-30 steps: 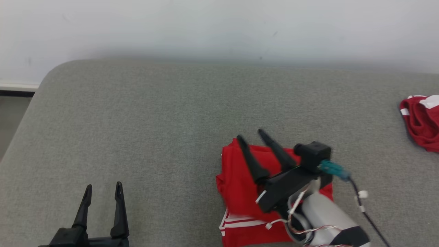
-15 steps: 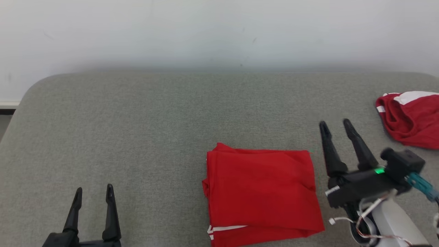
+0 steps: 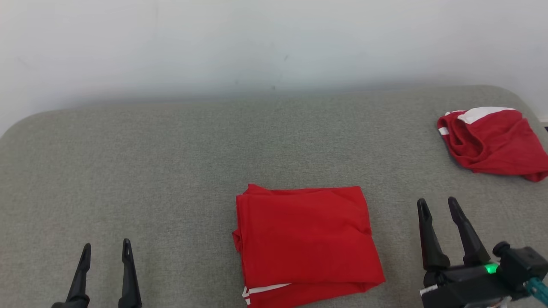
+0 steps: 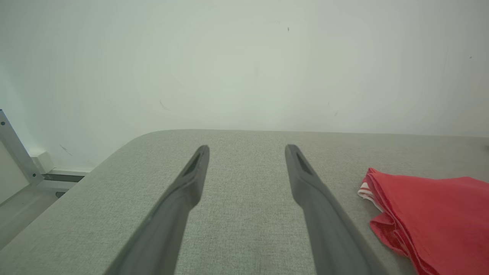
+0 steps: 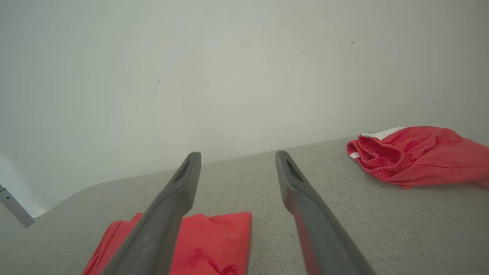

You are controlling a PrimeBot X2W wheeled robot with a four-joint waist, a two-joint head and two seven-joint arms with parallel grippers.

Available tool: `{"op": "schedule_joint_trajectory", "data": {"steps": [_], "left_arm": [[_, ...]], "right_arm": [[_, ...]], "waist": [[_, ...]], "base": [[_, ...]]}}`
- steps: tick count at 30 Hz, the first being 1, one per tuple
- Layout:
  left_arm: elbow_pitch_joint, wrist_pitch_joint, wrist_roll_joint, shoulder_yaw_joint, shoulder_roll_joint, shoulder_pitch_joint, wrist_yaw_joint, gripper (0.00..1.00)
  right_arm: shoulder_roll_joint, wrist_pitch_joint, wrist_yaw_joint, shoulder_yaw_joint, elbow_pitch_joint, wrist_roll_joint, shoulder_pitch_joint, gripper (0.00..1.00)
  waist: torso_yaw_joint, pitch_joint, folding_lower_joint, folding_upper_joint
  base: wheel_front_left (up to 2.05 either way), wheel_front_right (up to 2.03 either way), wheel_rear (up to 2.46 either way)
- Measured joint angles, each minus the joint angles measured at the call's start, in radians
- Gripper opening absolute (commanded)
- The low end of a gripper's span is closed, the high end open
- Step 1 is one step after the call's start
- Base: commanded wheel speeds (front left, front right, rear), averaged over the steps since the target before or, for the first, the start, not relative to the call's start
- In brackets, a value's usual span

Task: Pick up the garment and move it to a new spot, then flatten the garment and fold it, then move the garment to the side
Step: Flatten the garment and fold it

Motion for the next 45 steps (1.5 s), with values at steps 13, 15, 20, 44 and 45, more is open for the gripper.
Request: {"op": "schedule_joint_trajectory", "data": {"steps": [13, 15, 20, 44, 45], "left_arm": [[-0.012, 0.005, 0.029, -0.003, 0.032, 0.058, 0.001, 1.00], [-0.017, 0.015, 0.040, -0.009, 0.037, 0.060, 0.001, 1.00], [-0.037, 0.034, 0.038, -0.014, 0.044, 0.070, 0.001, 1.00], [-0.071, 0.084, 0.017, -0.029, 0.062, 0.087, 0.014, 1.00], [-0.072, 0.085, 0.017, -0.030, 0.063, 0.087, 0.014, 1.00]], "right_arm": [[0.039, 0.021, 0.000, -0.048, -0.073, -0.096, 0.113, 1.00], [0.051, 0.023, 0.000, -0.056, -0.084, -0.105, 0.124, 1.00], [0.068, 0.040, 0.000, -0.073, -0.098, -0.126, 0.144, 1.00], [0.085, 0.083, 0.000, -0.082, -0.106, -0.152, 0.156, 1.00], [0.085, 0.083, 0.000, -0.083, -0.107, -0.152, 0.157, 1.00]], "waist": [[-0.019, -0.043, -0.0001, -0.0001], [-0.014, -0.046, 0.0000, 0.0000], [-0.002, -0.052, -0.0001, 0.0000], [0.012, -0.050, -0.0001, 0.0000], [0.013, -0.049, 0.0000, 0.0000]], "base": [[0.00, 0.00, 0.00], [0.00, 0.00, 0.00], [0.00, 0.00, 0.00], [0.00, 0.00, 0.00], [0.00, 0.00, 0.00]]}}
